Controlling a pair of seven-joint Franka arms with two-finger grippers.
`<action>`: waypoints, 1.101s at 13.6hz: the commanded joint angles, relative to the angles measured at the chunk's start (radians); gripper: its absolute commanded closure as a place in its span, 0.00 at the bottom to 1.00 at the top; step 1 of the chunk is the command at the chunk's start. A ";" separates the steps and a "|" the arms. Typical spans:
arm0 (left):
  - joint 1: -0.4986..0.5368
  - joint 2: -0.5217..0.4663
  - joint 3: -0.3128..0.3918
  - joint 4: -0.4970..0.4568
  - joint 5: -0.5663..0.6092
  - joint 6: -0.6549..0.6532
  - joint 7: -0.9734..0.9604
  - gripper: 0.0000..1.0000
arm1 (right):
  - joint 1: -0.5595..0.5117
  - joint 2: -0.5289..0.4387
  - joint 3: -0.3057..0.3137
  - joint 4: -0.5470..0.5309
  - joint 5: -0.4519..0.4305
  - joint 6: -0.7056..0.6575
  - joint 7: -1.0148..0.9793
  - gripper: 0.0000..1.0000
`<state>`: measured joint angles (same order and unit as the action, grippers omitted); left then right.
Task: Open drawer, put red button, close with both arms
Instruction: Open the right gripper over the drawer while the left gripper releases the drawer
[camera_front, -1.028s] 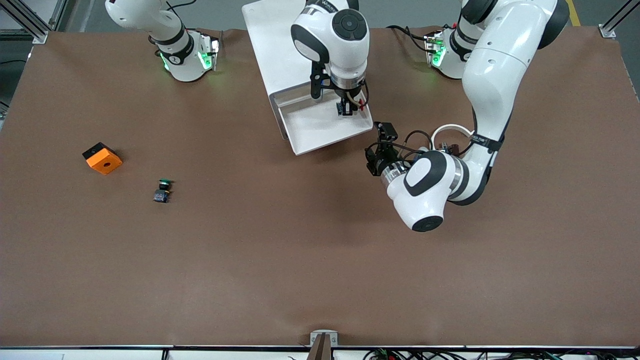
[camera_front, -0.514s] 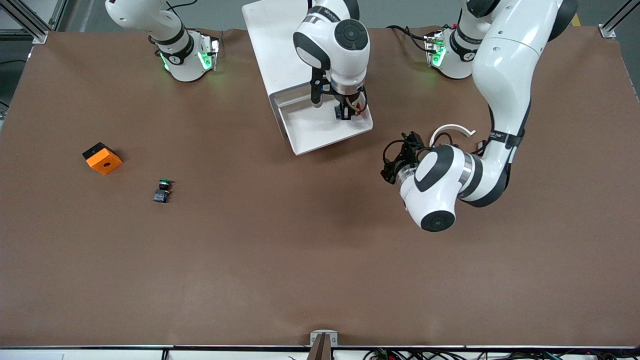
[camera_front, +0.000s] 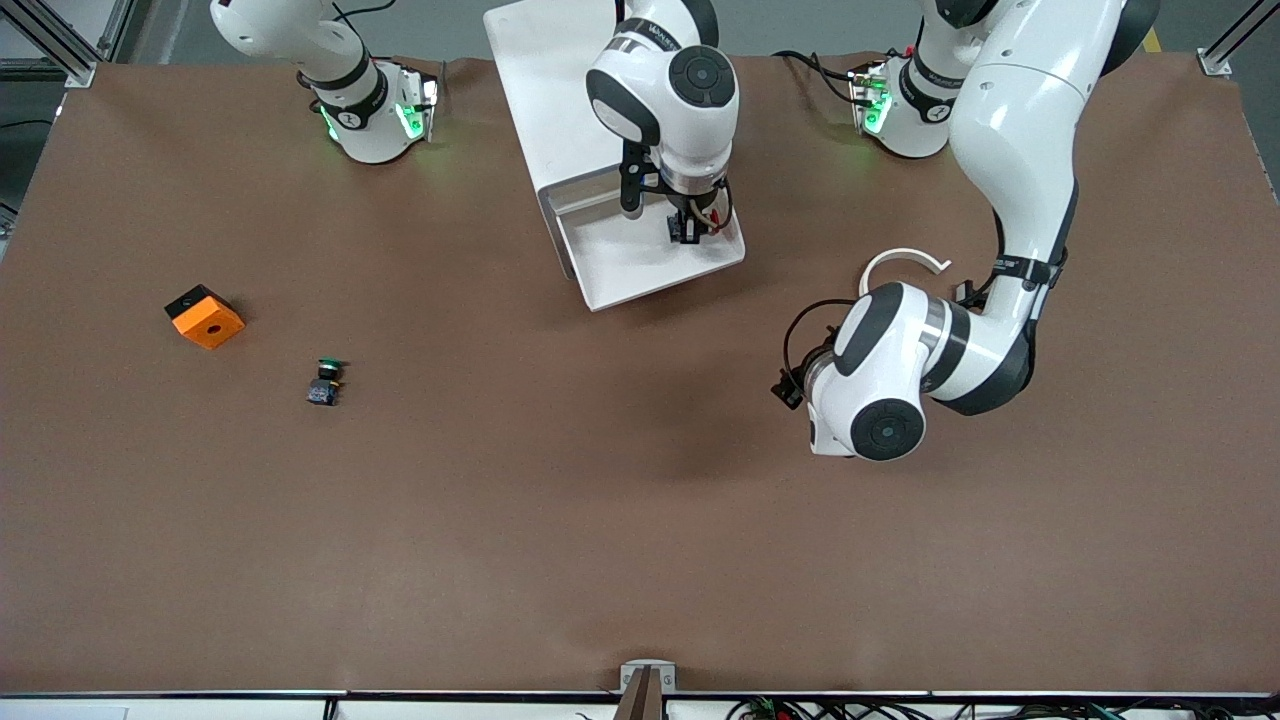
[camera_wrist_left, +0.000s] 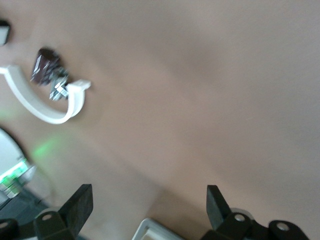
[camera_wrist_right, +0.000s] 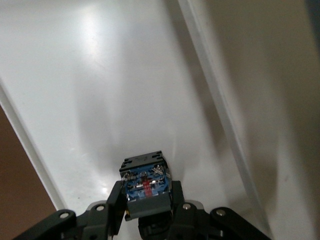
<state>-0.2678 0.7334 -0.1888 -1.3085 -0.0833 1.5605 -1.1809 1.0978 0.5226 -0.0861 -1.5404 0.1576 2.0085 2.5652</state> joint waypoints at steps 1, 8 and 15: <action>0.009 -0.025 -0.004 -0.018 0.068 0.078 0.024 0.00 | -0.004 0.007 -0.006 0.002 -0.007 0.007 0.023 1.00; -0.031 -0.045 -0.009 -0.021 0.197 0.231 -0.037 0.00 | -0.015 0.005 -0.003 0.028 -0.067 0.013 -0.005 0.00; -0.041 -0.187 -0.055 -0.213 0.195 0.461 -0.039 0.00 | -0.064 -0.003 0.005 0.091 -0.053 -0.062 -0.223 0.00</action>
<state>-0.3142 0.6177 -0.2349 -1.4049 0.0906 1.9474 -1.2061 1.0788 0.5229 -0.0949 -1.5053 0.1039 2.0106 2.4048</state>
